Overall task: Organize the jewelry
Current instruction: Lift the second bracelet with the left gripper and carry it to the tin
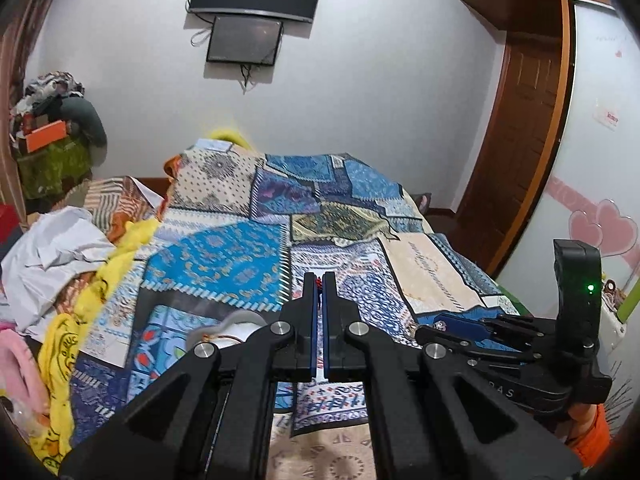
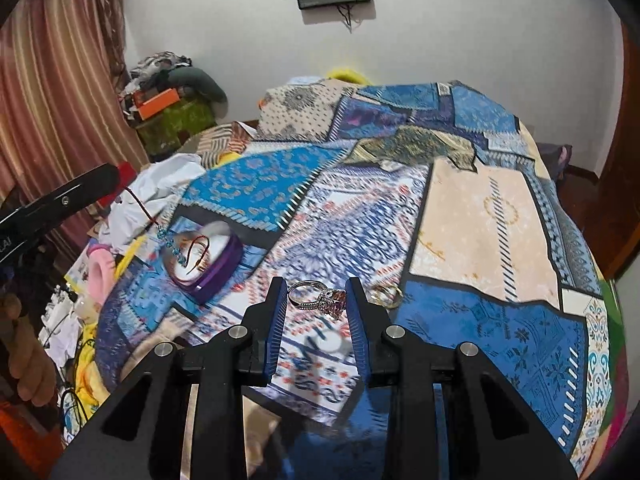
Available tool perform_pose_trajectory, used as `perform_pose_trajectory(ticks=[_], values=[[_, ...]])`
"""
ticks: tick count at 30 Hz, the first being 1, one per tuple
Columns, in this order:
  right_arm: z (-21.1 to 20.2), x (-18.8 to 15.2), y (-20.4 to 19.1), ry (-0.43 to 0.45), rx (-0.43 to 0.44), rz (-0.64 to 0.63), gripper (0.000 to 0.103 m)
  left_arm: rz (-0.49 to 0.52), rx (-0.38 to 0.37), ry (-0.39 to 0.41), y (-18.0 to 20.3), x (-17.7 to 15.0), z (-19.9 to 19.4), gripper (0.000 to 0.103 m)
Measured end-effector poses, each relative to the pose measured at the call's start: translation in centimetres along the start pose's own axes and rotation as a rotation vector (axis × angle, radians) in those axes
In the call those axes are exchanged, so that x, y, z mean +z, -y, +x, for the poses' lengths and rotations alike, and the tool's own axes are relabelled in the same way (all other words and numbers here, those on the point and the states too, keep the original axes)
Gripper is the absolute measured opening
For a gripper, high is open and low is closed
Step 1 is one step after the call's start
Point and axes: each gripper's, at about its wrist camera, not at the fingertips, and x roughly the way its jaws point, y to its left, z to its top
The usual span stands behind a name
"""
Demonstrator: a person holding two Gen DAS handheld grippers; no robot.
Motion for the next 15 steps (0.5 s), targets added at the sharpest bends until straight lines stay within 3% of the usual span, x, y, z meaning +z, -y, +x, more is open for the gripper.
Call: perform_pose_trajectory(ticks=[15], values=[[1.6,1.2,-5.4,0.008,0.082,-0.082,0.027,-0.018,0.062,0.055,-4.2,0.7,-1.6,0.0]])
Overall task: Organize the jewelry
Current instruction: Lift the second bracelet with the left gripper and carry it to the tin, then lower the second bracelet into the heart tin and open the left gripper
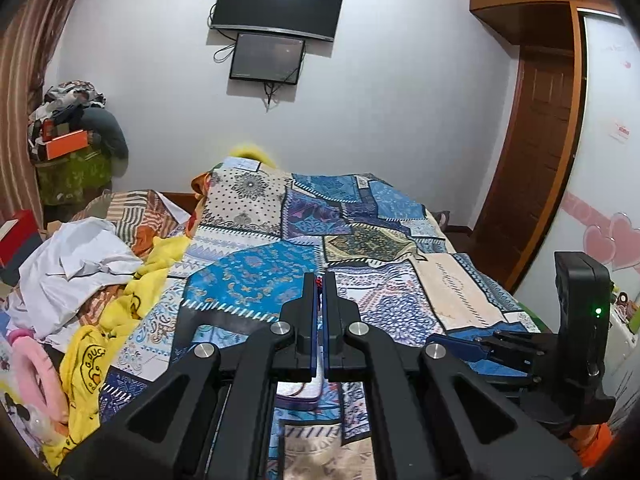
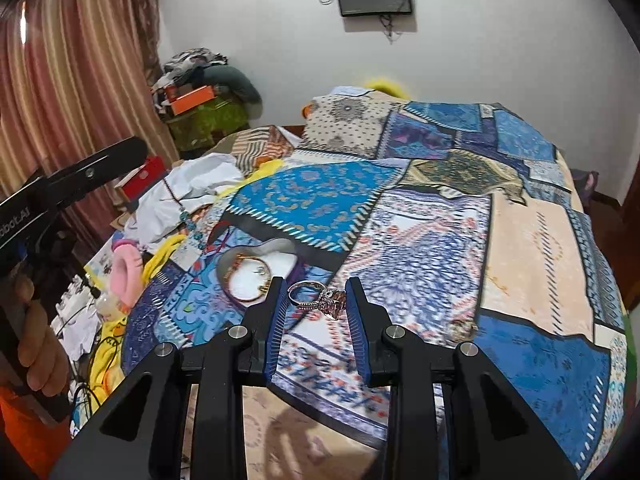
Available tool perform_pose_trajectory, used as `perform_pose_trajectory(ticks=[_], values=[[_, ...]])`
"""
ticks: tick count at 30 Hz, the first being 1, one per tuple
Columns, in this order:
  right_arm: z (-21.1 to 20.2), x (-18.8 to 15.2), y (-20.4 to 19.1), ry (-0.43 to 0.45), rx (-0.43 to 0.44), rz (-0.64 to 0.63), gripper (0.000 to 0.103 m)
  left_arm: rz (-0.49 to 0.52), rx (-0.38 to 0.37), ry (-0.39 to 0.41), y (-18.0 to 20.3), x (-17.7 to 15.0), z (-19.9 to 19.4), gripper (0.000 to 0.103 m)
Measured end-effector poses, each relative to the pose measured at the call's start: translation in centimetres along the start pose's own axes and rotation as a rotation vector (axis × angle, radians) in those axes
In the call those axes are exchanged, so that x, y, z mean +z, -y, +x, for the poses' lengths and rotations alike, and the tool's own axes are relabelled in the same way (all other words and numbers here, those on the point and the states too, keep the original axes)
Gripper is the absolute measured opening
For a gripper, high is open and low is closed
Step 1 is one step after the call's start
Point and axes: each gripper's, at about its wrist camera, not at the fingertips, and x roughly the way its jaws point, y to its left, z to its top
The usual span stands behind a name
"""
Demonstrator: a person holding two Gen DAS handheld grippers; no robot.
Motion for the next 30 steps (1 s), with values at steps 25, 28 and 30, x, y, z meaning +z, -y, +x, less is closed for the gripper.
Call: perform_pose_trajectory(ticks=[25,28,30], values=[[7.6,0.9,-4.0,-0.121,0.066,-0.085,0.027,-0.057,-0.054,-0.094,-4.6,-2.5,4.8,0.0],[8.3,0.8,-4.3,-0.134,0.067,-0.093,0.027,-0.064,-0.057,-0.123,-4.9,-3.2,5.6,0.0],[8.6,0.8,-4.5,-0.141,0.07,-0.097,0.027,-0.073,-0.055,-0.145,-5.2,-3.8,6.2,0.0]])
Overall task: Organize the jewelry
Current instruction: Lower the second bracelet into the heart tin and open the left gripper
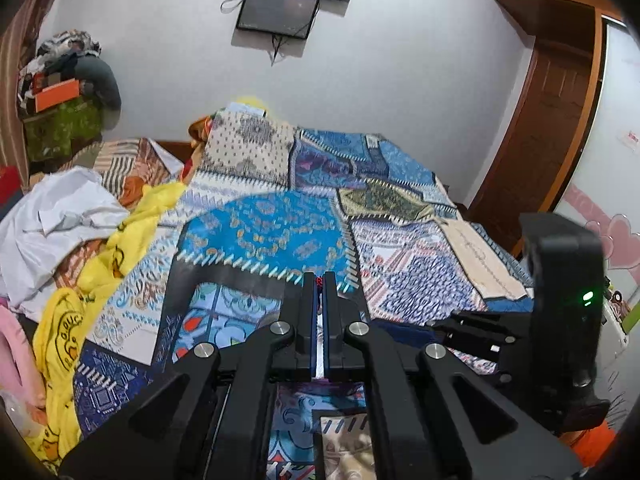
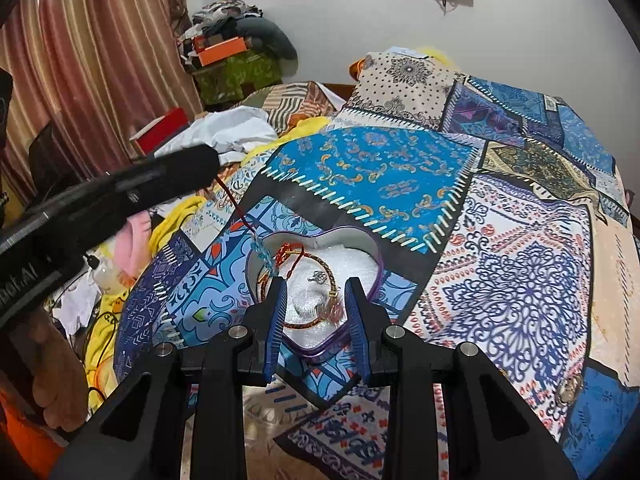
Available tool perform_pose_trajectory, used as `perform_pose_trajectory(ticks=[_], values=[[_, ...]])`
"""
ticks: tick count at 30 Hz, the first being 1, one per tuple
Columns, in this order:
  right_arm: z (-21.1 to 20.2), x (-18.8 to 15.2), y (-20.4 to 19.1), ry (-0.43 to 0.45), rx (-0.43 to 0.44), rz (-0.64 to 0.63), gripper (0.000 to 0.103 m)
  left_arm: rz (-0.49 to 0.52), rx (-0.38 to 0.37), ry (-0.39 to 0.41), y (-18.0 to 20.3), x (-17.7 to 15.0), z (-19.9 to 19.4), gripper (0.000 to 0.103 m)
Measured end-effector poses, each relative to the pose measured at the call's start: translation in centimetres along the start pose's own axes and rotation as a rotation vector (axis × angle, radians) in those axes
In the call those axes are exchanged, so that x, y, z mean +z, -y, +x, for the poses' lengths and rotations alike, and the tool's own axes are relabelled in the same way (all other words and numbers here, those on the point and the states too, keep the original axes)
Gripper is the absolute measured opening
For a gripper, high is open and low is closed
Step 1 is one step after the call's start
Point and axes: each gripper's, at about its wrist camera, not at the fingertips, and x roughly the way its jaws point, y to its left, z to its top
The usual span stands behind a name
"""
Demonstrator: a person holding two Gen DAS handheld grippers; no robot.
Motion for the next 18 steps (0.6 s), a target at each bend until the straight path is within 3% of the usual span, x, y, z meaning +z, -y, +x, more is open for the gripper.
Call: perform_pose_trajectory(ticks=[12,18], values=[[0.2,0.0,-0.1,-0.003,-0.027,-0.007,0.027,-0.019,0.037,-0.103,-1.4,-1.9,2.4,0.0],[-0.7,0.3,0.6,0.011,-0.058,0.013,0.027,0.029,0.081,-0.118,-0.3,-2.1,1.9,0.008]])
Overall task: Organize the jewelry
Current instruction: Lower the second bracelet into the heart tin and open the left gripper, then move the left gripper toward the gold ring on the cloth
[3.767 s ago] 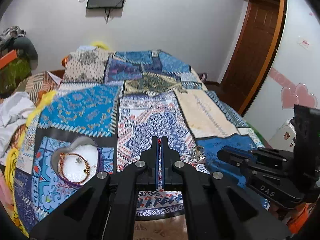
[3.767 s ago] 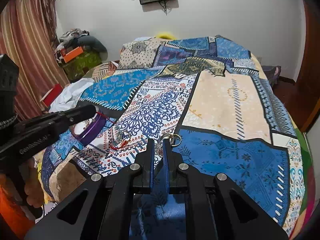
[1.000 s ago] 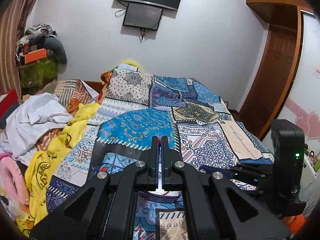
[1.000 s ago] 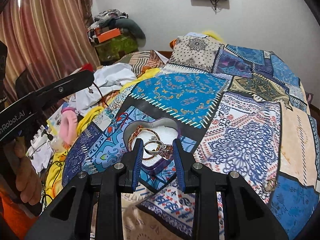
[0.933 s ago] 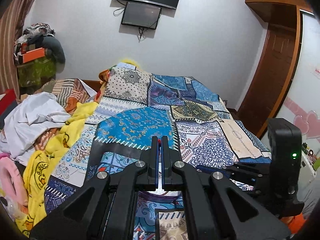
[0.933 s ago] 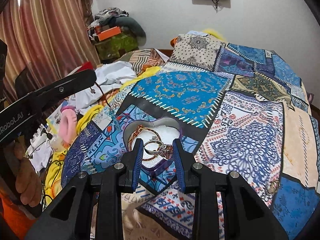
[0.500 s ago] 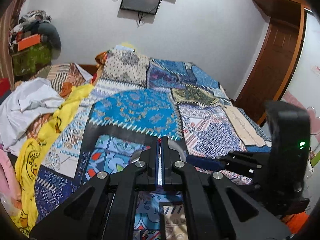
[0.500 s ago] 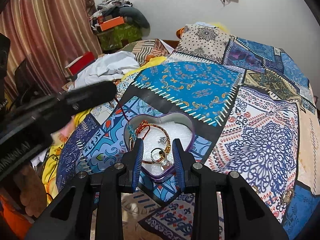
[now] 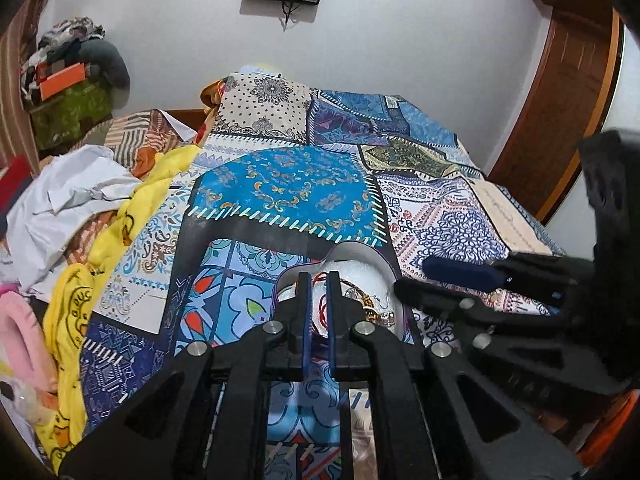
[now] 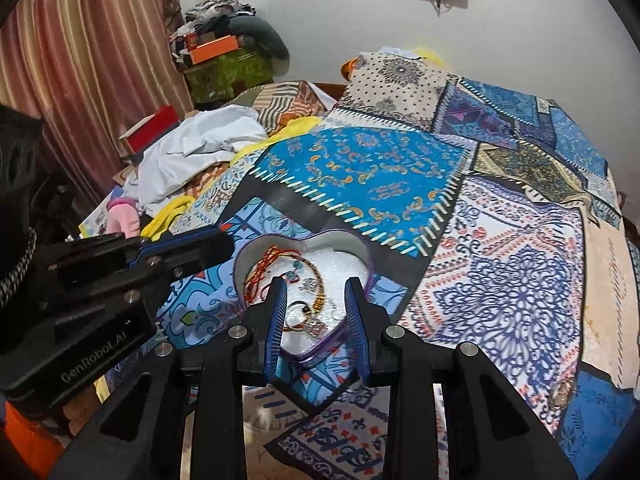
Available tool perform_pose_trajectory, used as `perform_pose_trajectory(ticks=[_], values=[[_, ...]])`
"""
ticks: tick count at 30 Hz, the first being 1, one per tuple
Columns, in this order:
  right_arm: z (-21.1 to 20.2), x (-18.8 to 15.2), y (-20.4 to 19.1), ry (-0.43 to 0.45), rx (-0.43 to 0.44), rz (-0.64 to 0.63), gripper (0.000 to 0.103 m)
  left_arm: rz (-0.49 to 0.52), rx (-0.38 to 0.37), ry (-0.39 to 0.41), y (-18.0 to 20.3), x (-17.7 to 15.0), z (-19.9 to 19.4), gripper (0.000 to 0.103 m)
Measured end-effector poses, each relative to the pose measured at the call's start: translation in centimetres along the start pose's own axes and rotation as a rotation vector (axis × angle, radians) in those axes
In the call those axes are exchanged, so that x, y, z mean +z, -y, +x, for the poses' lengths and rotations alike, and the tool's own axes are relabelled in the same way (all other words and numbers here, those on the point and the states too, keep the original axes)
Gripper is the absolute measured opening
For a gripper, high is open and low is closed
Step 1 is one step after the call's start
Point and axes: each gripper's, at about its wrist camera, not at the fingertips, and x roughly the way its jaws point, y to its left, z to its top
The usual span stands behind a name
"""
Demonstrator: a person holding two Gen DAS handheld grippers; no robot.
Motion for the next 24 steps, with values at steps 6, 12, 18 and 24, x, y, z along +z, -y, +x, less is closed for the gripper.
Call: perform_pose_trajectory(ticks=[6,12,18,24], values=[[-1.9,0.1,1.4,0.039,-0.038,0.04,0.038,0.014,0.041,0.003,1.1,-0.3,-1.1,0.043],[-4.5,-0.5,2.8,0.077,-0.071,0.078,0.043,0.023,0.065,0.005,2.4,-0.5,-2.3,0.059],[-7.2,-1.5,5.0,0.116,-0.107,0.132,0.046,0.033,0.063,0.012,4.1,-0.2,-3.2,0.065],[-9.9,-2.5,7.5,0.154,-0.158,0.176,0.046,0.052,0.053,0.026,6.6,0.2,-3.6,0.07]])
